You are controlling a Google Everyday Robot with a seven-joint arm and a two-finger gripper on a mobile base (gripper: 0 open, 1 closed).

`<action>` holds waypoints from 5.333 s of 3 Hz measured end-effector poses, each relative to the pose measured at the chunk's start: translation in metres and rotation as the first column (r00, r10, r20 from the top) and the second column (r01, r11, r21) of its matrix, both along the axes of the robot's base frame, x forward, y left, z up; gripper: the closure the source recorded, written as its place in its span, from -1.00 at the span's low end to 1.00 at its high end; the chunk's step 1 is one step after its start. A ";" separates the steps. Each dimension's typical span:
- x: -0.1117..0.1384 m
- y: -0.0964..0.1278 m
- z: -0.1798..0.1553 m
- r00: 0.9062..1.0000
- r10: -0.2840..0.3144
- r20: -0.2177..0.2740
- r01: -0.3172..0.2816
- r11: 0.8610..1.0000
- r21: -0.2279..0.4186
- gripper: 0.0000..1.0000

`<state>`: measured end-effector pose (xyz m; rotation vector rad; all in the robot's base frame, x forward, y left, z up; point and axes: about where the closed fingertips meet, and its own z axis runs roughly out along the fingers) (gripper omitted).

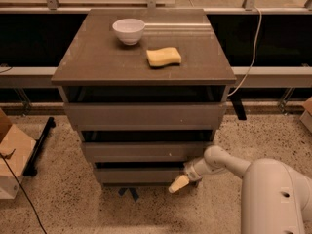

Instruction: Open bottom drawer

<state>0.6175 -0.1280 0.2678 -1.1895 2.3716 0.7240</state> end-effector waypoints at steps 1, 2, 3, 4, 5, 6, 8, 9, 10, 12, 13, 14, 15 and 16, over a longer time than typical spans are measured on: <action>0.001 0.006 -0.010 1.000 -0.008 0.005 0.008 1.000 -0.016 -1.00; 0.006 0.014 -0.032 1.000 -0.007 0.029 0.008 0.999 -0.031 -1.00; 0.015 0.018 -0.053 0.999 -0.004 0.049 0.006 0.999 -0.044 -1.00; 0.018 0.018 -0.057 0.998 -0.007 0.055 0.009 0.999 -0.045 -1.00; 0.024 0.017 -0.067 0.998 -0.010 0.055 0.012 0.999 -0.041 -0.68; 0.025 0.016 -0.069 0.999 -0.011 0.054 0.013 0.999 -0.043 -0.21; 0.025 0.016 -0.067 0.999 -0.011 0.053 0.013 0.999 -0.043 0.72; 0.025 0.015 -0.067 0.999 -0.011 0.053 0.013 0.999 -0.043 1.00; 0.025 0.015 -0.067 0.999 -0.011 0.053 0.013 0.999 -0.043 0.62; 0.022 0.019 -0.070 0.998 0.009 0.056 -0.006 0.998 -0.068 -0.31; 0.022 0.019 -0.070 0.998 0.009 0.056 -0.006 0.998 -0.068 -0.78; 0.015 0.018 -0.073 0.996 0.041 0.079 -0.032 0.992 -0.119 -1.00; 0.003 0.016 -0.077 0.986 0.117 0.120 -0.088 0.972 -0.219 -1.00; -0.005 0.014 -0.081 0.977 0.165 0.133 -0.122 0.951 -0.282 -1.00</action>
Offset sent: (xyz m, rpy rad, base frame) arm 0.0168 0.0199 -0.0580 -0.0512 -0.0652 -0.0150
